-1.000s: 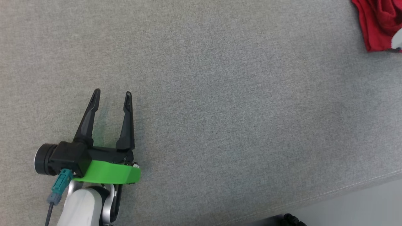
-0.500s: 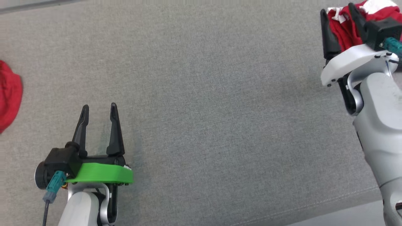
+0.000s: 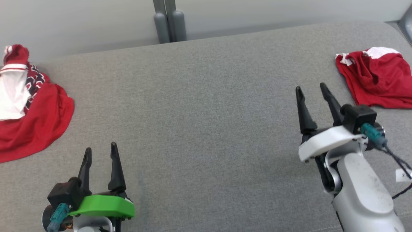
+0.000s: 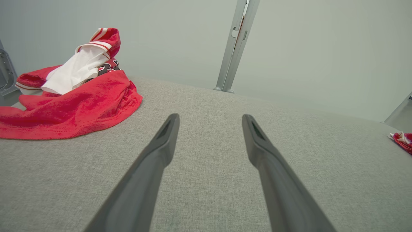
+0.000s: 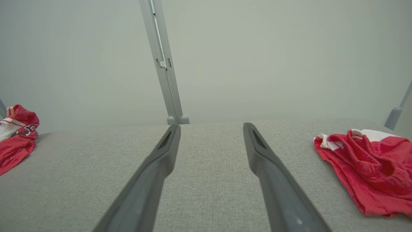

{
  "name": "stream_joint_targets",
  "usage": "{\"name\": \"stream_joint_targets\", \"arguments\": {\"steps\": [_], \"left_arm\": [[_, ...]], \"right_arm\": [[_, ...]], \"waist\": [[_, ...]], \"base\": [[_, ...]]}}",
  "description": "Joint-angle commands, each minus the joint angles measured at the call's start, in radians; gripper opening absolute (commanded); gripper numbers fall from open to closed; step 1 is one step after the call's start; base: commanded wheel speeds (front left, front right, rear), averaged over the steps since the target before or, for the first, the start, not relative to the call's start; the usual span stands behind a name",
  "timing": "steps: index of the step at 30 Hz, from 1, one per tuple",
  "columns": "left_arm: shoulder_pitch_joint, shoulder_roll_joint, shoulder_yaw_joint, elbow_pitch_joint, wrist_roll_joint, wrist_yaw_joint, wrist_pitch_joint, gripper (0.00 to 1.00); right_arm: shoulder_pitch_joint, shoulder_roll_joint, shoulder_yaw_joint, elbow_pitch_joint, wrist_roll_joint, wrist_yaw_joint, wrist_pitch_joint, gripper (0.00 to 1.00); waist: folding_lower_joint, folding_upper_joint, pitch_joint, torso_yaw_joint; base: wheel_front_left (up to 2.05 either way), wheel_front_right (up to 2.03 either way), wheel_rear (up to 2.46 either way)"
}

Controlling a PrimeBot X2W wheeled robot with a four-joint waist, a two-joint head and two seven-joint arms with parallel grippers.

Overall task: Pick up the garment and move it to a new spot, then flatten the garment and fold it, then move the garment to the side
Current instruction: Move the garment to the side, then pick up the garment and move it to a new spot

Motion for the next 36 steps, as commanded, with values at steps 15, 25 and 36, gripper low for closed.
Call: {"name": "stream_joint_targets", "arguments": {"steps": [15,25,36], "left_arm": [[0.082,-0.014,-0.007,0.02,0.012,-0.007,-0.002,1.0],[0.064,-0.014,-0.02,0.016,0.018,-0.005,-0.002,1.0],[0.055,-0.014,-0.031,0.008,0.018,-0.006,-0.002,1.0]], "right_arm": [[0.312,0.079,-0.066,-0.212,-0.065,0.0,-0.003,1.0],[0.323,0.08,-0.055,-0.212,-0.045,0.0,-0.003,1.0],[0.323,0.08,-0.055,-0.201,-0.047,0.0,-0.003,1.0]], "waist": [[0.0,0.0,-0.112,0.121],[0.0,0.0,-0.109,0.109],[0.0,0.0,-0.102,0.121]], "base": [[0.0,0.0,0.0],[0.0,0.0,0.0],[0.0,0.0,0.0]]}}
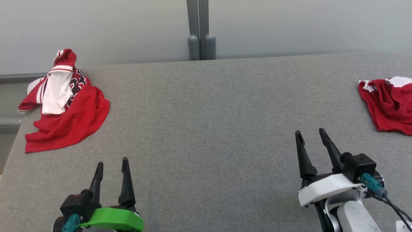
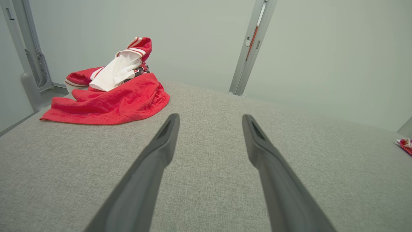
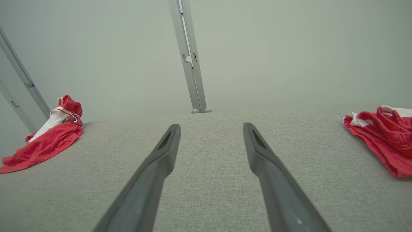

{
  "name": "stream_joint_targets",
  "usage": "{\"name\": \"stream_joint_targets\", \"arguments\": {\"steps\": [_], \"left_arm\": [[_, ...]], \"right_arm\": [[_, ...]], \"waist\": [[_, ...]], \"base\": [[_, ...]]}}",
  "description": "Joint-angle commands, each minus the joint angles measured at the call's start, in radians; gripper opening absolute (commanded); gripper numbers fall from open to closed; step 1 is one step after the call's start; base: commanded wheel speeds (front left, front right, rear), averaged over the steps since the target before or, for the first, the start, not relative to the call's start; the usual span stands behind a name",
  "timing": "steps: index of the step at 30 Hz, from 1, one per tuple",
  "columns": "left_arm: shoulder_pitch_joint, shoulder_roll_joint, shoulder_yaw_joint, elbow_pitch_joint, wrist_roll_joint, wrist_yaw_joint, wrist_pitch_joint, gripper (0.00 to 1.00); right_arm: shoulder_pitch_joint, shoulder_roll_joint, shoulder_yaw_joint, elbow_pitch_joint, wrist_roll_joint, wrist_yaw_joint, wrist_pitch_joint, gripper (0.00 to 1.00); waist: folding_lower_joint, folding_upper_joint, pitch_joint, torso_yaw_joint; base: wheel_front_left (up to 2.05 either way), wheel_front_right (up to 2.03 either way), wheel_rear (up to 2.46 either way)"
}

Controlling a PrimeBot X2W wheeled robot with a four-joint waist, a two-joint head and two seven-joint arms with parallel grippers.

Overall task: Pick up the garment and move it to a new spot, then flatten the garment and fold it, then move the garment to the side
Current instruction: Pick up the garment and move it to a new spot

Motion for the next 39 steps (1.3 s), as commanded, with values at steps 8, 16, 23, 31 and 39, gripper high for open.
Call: {"name": "stream_joint_targets", "arguments": {"steps": [8,16,23,31,39], "left_arm": [[-0.03,0.001,0.0,-0.003,0.012,0.003,0.0,1.0],[-0.025,0.001,0.002,-0.01,0.014,0.002,0.0,1.0],[-0.007,0.001,0.011,-0.007,0.012,0.001,0.0,1.0],[0.014,0.001,0.028,-0.011,0.015,-0.005,0.0,1.0],[0.023,0.001,0.021,-0.02,-0.01,0.0,0.0,1.0]], "right_arm": [[0.002,-0.001,0.016,-0.012,-0.001,0.0,-0.003,1.0],[0.01,-0.001,0.0,-0.023,-0.014,0.0,-0.003,1.0],[0.005,-0.002,0.011,-0.018,-0.012,0.0,-0.003,1.0],[0.0,-0.002,0.043,-0.014,0.004,0.0,-0.003,1.0],[-0.007,-0.002,0.042,-0.027,-0.013,0.0,-0.003,1.0]], "waist": [[0.0001,0.0,-0.003,0.125],[0.0001,0.0,0.009,0.334],[0.0001,0.0,0.004,0.458],[0.0001,0.0,-0.009,0.502],[0.0001,0.0,0.011,0.5]], "base": [[0.0,0.0,0.0],[0.0,0.0,0.0],[0.0,0.0,0.0],[0.0,0.0,0.0],[0.0,0.0,0.0]]}}
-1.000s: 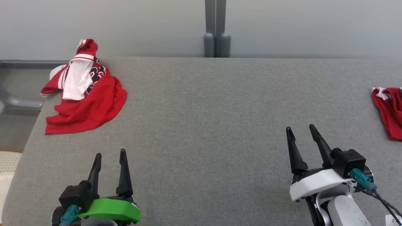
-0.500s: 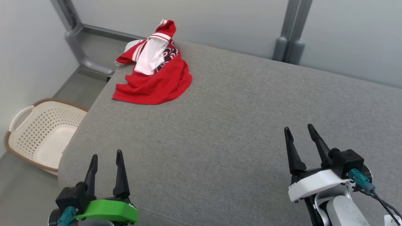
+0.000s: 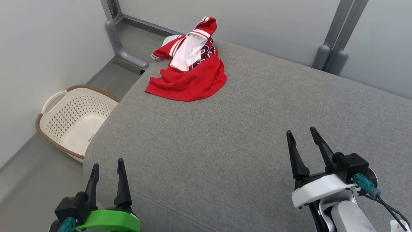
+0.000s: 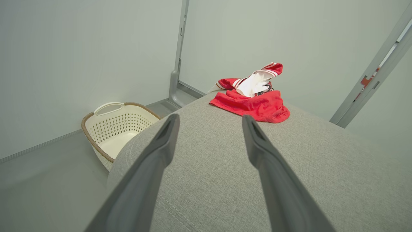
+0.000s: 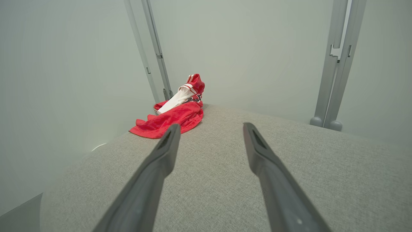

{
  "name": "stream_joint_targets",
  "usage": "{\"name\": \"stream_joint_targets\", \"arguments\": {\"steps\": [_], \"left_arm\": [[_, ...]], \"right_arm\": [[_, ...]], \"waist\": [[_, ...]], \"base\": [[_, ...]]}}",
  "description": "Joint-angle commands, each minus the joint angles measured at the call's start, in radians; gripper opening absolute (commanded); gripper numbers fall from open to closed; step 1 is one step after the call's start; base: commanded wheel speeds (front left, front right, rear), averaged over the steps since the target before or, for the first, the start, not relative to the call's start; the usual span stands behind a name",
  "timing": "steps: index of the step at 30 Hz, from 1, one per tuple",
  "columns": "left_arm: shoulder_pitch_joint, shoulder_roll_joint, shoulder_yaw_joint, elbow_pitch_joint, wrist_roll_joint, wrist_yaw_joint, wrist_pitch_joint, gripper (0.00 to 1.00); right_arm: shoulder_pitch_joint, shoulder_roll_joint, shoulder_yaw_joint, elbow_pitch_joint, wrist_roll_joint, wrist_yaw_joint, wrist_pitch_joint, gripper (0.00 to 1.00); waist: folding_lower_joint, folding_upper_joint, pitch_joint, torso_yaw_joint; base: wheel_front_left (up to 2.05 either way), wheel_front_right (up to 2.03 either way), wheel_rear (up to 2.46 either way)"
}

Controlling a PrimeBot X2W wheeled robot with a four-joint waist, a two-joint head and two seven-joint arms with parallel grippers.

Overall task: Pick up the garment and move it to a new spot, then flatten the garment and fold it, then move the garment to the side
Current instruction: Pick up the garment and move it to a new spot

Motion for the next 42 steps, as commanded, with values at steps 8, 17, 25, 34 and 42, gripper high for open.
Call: {"name": "stream_joint_targets", "arguments": {"steps": [8,17,25,34,42], "left_arm": [[-0.108,0.037,0.043,-0.012,0.019,-0.025,0.0,1.0],[-0.448,0.208,0.101,0.001,0.041,-0.053,0.069,1.0],[-0.821,0.349,0.112,0.23,0.0,-0.103,0.249,1.0],[-0.999,0.404,0.088,0.485,-0.066,-0.13,0.366,1.0],[-1.06,0.417,0.063,0.641,-0.091,-0.136,0.367,1.0]], "right_arm": [[-0.037,-0.003,-0.015,-0.017,-0.051,0.0,-0.003,1.0],[-0.111,-0.004,-0.019,-0.049,-0.105,0.0,-0.003,1.0],[-0.174,-0.003,-0.036,-0.14,-0.154,0.0,-0.002,1.0],[-0.179,-0.002,-0.054,-0.23,-0.176,0.0,0.006,1.0],[-0.166,-0.002,-0.069,-0.285,-0.203,0.0,0.021,1.0]], "waist": [[0.0,0.0,0.091,-0.077],[0.0,0.0,0.236,-0.251],[0.0,0.0,0.403,-0.435],[0.0,0.0,0.544,-0.53],[0.0,0.0,0.623,-0.531]], "base": [[0.0,0.0,0.0],[0.0,0.0,0.0],[0.0,0.0,0.0],[0.0,0.0,0.0],[0.0,0.0,0.0]]}}
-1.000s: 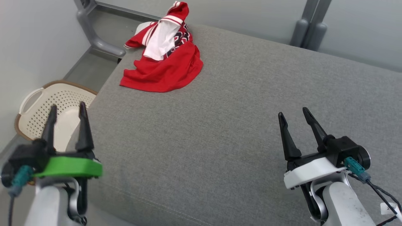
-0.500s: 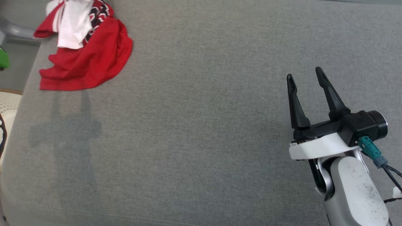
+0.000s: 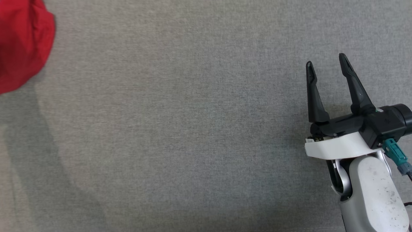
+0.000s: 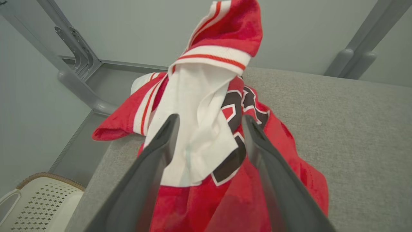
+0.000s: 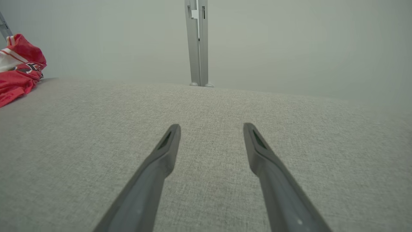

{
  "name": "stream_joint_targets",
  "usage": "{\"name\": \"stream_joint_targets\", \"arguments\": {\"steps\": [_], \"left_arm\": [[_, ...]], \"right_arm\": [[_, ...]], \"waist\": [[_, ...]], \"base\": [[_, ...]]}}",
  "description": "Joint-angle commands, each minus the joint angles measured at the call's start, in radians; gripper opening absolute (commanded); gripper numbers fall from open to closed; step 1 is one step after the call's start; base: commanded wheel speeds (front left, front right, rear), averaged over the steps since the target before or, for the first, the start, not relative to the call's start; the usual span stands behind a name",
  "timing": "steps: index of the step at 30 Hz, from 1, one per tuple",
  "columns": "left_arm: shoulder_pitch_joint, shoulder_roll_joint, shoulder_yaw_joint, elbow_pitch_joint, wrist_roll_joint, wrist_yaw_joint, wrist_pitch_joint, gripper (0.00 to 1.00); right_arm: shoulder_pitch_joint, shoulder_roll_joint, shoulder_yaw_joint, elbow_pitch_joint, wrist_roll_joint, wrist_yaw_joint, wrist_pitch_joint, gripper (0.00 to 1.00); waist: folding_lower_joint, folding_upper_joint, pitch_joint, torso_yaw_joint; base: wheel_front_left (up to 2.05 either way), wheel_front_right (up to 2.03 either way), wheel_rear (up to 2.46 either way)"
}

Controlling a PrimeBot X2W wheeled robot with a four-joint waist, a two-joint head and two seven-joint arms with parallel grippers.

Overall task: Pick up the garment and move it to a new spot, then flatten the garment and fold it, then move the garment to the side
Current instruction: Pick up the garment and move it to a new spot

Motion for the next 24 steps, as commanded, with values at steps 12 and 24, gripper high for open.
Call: {"name": "stream_joint_targets", "arguments": {"steps": [12,24], "left_arm": [[-0.072,0.017,-0.003,0.163,-0.009,0.015,-0.07,0.0],[-0.1,0.025,-0.071,0.169,0.003,-0.006,-0.188,0.0]], "right_arm": [[-0.013,-0.001,0.009,-0.065,-0.032,0.0,0.022,1.0],[-0.01,-0.001,0.013,0.008,0.009,0.0,-0.001,1.0]], "waist": [[-0.0001,-0.0001,0.096,-0.035],[-0.0001,-0.0001,-0.045,-0.034]], "base": [[0.0,0.0,0.0],[0.0,0.0,0.0]]}}
